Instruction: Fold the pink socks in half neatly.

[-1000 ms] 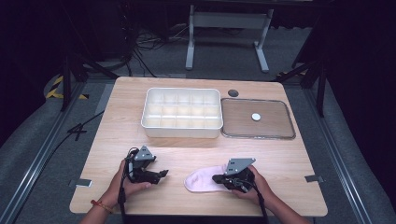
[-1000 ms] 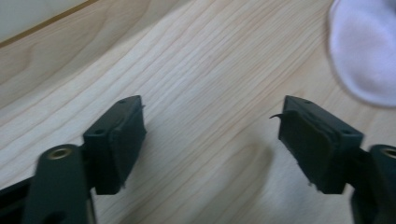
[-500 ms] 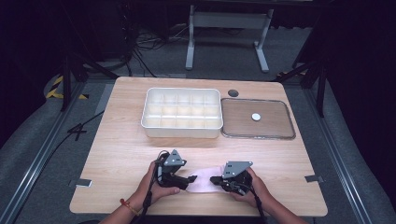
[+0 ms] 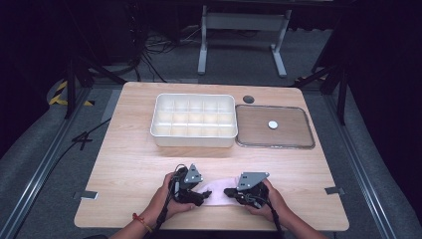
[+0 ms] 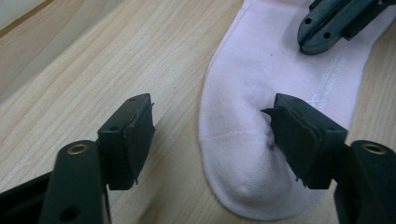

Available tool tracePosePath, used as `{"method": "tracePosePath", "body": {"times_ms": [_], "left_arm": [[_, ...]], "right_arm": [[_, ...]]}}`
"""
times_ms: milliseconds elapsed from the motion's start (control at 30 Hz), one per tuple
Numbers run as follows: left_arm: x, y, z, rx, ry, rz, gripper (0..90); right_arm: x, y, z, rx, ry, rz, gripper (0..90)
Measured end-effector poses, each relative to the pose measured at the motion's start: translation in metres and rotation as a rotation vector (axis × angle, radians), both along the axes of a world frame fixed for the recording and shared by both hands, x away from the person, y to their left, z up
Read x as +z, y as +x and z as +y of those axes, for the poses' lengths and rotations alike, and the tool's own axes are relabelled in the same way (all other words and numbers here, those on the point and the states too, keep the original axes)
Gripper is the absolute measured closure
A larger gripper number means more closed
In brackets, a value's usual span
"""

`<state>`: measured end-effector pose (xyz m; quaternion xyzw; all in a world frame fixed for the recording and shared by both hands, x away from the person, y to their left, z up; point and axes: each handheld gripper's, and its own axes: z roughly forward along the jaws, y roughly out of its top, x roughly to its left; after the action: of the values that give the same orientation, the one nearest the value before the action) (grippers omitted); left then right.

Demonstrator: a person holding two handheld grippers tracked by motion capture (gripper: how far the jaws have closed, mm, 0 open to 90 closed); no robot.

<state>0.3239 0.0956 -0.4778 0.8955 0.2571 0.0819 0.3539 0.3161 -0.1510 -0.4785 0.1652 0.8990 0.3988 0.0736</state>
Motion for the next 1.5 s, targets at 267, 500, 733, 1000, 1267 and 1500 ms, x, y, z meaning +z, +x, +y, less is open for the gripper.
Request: {"method": "tracePosePath", "body": {"times_ms": [267, 500, 733, 1000, 1267, 1500], "left_arm": [[0.004, 0.005, 0.0, -0.011, 0.009, 0.016, 54.4], [0.004, 0.008, 0.001, -0.014, 0.001, 0.022, 68.2], [0.005, 0.008, 0.005, -0.001, -0.023, 0.061, 79.2], [0.005, 0.01, 0.01, 0.007, -0.053, 0.077, 80.6], [0.013, 0.011, 0.017, 0.031, -0.116, 0.064, 80.4], [0.019, 0.011, 0.021, 0.033, -0.164, 0.049, 80.1]], "right_arm": [[0.001, -0.003, 0.004, -0.006, -0.019, -0.023, 89.0], [0.0, -0.003, 0.008, -0.013, -0.025, -0.04, 89.0], [0.0, -0.001, 0.01, -0.011, -0.025, -0.049, 89.1], [0.0, 0.004, 0.012, -0.003, -0.028, -0.044, 89.1], [0.002, 0.014, 0.021, 0.009, -0.037, -0.031, 89.1], [0.003, 0.021, 0.03, 0.016, -0.047, -0.036, 89.2]]}}
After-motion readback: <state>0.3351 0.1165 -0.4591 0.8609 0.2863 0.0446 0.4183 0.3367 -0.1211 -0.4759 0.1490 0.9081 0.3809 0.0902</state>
